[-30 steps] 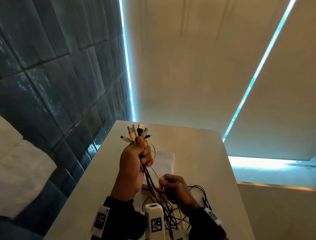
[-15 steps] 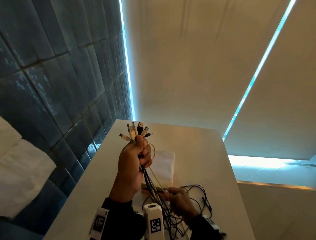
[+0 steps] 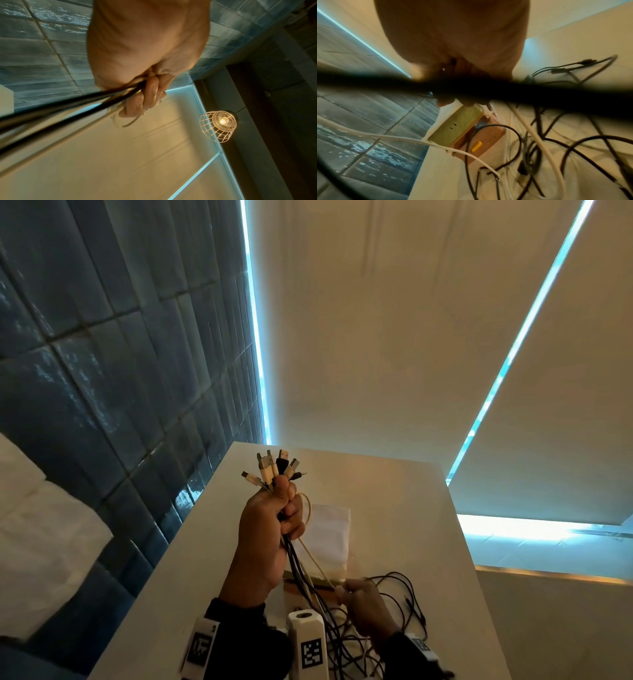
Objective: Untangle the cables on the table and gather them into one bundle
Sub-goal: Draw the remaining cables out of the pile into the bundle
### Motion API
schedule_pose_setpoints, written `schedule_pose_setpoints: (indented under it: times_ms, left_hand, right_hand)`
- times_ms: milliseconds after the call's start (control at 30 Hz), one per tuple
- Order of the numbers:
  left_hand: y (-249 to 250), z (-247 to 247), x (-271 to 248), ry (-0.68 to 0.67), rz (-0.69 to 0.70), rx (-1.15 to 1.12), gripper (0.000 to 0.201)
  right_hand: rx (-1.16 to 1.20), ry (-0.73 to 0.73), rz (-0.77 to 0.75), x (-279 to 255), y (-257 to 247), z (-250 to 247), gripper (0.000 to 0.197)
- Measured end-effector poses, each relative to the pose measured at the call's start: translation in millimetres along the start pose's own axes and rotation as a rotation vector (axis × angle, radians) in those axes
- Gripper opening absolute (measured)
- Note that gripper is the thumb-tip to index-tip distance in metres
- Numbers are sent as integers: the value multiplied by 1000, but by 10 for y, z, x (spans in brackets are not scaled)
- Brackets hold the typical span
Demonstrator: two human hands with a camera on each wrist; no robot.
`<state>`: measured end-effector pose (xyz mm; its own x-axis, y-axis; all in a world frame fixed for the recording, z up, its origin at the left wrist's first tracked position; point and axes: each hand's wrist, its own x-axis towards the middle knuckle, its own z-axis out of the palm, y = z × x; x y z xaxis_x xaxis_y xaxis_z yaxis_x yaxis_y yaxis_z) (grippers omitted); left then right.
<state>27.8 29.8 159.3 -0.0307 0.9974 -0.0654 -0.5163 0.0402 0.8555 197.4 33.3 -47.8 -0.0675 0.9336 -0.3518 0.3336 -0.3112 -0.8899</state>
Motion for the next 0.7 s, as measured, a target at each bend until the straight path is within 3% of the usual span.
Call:
schedule_pose_setpoints:
  times_ms: [133,267,500,700]
  left_hand:
    - [41,-4,20,36,7,36,34]
    - [16,12,27,99,7,76,32]
    - [-6,59,16,224,-16,239,27]
    - [49,38,18,154,-52,-171,25]
  right_hand:
    - [180,98,3,-98,-418,-95,24]
    - [501,10,-166,-339,-1144,-177,15]
    - [429,-101,-506,-704,-1734,-124,17]
    - [367,-173,-464,-783,-1643,-70,23]
